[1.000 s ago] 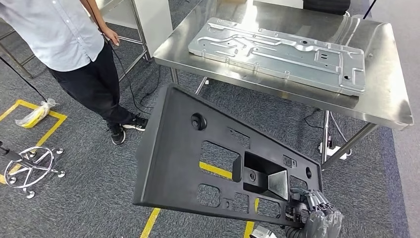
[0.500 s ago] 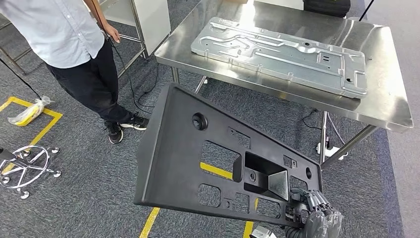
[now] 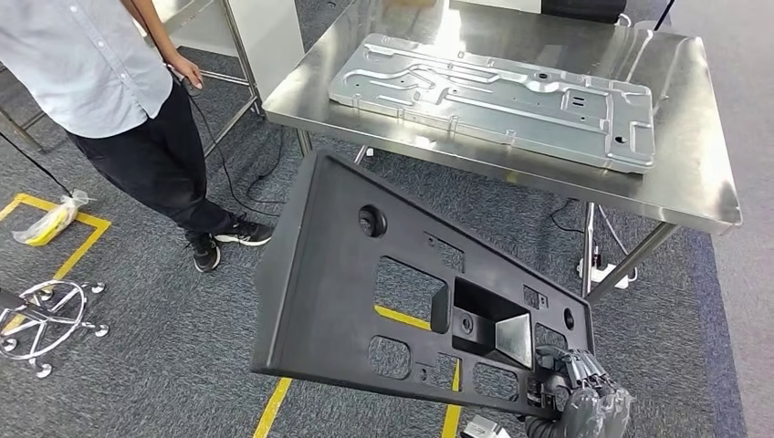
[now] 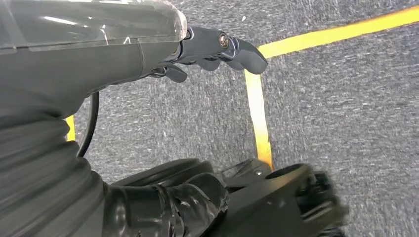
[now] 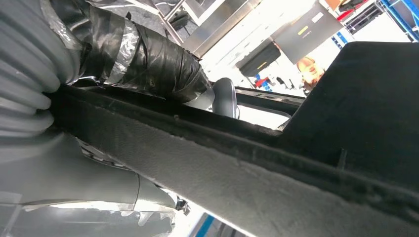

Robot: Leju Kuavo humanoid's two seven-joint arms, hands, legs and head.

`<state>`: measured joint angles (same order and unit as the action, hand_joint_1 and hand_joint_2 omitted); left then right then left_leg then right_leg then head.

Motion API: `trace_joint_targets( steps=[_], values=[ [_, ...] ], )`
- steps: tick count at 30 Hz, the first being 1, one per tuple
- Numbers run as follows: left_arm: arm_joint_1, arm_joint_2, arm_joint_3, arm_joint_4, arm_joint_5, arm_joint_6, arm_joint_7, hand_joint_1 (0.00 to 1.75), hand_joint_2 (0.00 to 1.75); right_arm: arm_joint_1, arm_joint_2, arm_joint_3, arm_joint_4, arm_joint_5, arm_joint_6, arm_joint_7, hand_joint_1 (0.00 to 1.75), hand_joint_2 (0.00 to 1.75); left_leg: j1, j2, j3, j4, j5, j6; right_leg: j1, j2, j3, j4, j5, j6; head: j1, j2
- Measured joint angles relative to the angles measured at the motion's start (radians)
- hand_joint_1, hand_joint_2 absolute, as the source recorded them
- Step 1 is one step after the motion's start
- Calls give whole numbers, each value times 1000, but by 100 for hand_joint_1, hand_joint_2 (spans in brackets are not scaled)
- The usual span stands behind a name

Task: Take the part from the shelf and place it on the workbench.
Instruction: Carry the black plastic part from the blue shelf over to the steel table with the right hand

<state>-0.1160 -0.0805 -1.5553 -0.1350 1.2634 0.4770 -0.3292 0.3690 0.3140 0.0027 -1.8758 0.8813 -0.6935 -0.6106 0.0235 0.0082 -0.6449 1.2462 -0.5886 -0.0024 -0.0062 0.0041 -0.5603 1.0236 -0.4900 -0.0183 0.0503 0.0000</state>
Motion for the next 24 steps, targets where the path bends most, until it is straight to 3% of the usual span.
trace_joint_targets(
  steps=[2, 3, 5, 8, 10, 12, 13, 14, 15, 17, 18, 20, 24],
  values=[
    [-1, 0, 0, 0, -1, -2, 0, 0, 175, 0, 0, 0, 0, 2, 0, -2, 166, 175, -3, -2, 59, -138, 66, 11, 4, 3, 3, 3, -4, 3, 0, 0],
    [-1, 1, 0, 0, -1, -2, -1, 0, 175, -1, 0, 0, 0, 3, 0, -3, 166, 175, -6, -3, 80, -185, 82, 16, 6, 4, 2, 6, -6, 7, 0, 0],
    [-2, 1, 0, 0, -1, -4, -4, 0, 175, -1, 0, 1, 0, 4, 0, -3, 166, 175, -12, -4, 89, -211, 84, 21, 7, 4, -1, 7, -6, 16, 0, 0],
    [-1, 1, 0, 0, -1, -4, -8, 0, 175, -2, 0, 2, 0, 5, 0, -3, 166, 175, -7, -3, 92, -225, 95, 35, 5, 3, -3, 15, -14, 32, 1, 0],
    [-3, 0, 0, 0, -1, -5, -9, 0, 175, -4, 0, 3, 0, 4, 0, -3, 166, 175, -3, -1, 93, -233, 102, 45, 2, 1, -38, 92, -63, 41, 2, 0],
    [-3, -1, 0, 0, -2, -5, -9, 0, 175, -5, -1, 3, 0, 4, 0, -3, 166, 175, -3, 1, 91, -233, 102, 48, -2, 1, -99, 220, -124, 48, 3, 0],
    [-3, -1, 0, 0, -3, -5, -9, 0, 175, -5, -1, 3, 0, 4, 0, -2, 166, 175, -3, 2, 91, -233, 102, 48, -5, 1, -123, 266, -135, 51, 3, 0],
    [-3, -1, 0, 0, -5, -5, -9, 0, 175, -5, -1, 3, 0, 5, 0, -2, 166, 175, -3, 2, 92, -233, 100, 48, -7, 1, -129, 276, -125, 53, 3, 0],
    [-3, -1, 0, 0, -6, -6, -9, 0, 175, -5, -1, 3, 0, 5, 0, -2, 166, 175, -3, 1, 94, -232, 98, 47, -10, 0, -118, 250, -98, 54, 3, 0],
    [-3, -2, 0, 0, -9, -7, -9, 0, 175, -6, -2, 3, 0, 5, 0, -2, 166, 175, -3, 0, 100, -231, 93, 41, -13, -3, -50, 113, -28, 52, 3, 0],
    [-3, -2, 0, 0, -10, -9, -9, 0, 175, -7, -2, 3, 0, 5, 0, -2, 166, 175, -4, 0, 102, -230, 89, 36, -12, -4, -21, 53, -9, 49, 3, 0],
    [-3, -2, 0, 0, -12, -12, -9, 0, 175, -7, -2, 3, 0, 7, 0, -2, 166, 175, -7, 0, 103, -230, 85, 23, -6, -4, 0, 3, -7, 41, 2, 0],
    [-6, -2, 0, 0, -13, -16, -10, 0, 175, -5, -2, 4, 0, 12, 0, -2, 166, 175, -5, 2, 99, -207, 66, 1, -8, -1, 13, -13, -6, 15, 1, 0]
  ],
)
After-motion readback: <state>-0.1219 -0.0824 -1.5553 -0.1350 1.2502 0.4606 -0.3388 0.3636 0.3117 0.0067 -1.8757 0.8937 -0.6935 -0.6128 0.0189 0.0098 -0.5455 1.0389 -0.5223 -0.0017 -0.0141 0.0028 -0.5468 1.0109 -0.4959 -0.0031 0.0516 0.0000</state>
